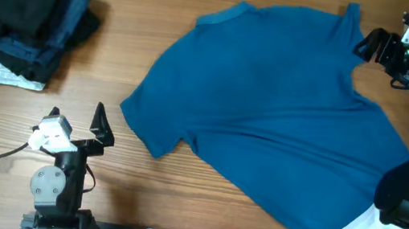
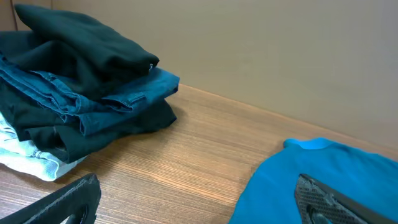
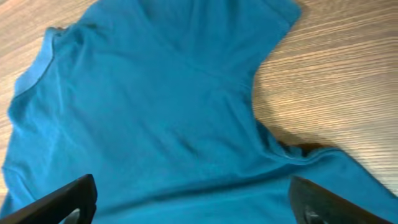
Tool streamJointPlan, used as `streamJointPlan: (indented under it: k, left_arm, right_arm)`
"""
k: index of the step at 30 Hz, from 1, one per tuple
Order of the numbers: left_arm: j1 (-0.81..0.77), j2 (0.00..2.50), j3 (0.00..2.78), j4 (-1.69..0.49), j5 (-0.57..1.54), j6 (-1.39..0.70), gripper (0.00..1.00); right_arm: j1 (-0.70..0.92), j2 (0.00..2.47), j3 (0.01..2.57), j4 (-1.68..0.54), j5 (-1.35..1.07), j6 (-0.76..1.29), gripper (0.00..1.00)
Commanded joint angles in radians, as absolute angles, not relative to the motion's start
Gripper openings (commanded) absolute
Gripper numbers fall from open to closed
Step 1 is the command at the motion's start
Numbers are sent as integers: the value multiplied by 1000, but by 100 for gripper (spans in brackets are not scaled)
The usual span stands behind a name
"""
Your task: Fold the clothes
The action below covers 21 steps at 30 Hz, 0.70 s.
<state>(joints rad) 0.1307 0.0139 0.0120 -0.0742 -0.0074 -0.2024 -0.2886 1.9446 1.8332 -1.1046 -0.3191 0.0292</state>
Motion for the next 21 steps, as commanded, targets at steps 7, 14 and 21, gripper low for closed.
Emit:
streamJointPlan:
  k: [7, 14, 21]
  left_arm:
    - [125, 7, 6, -72, -17, -186, 100]
    - [124, 7, 21, 45, 52, -224, 100]
    - [124, 219, 319, -351, 94, -351, 99]
  right_arm:
    - [-290, 1954, 1832, -1050, -291, 29, 99]
    - [-290, 1954, 1832, -960, -291, 29, 100]
    - [-290, 1954, 1832, -956, -291, 28, 100]
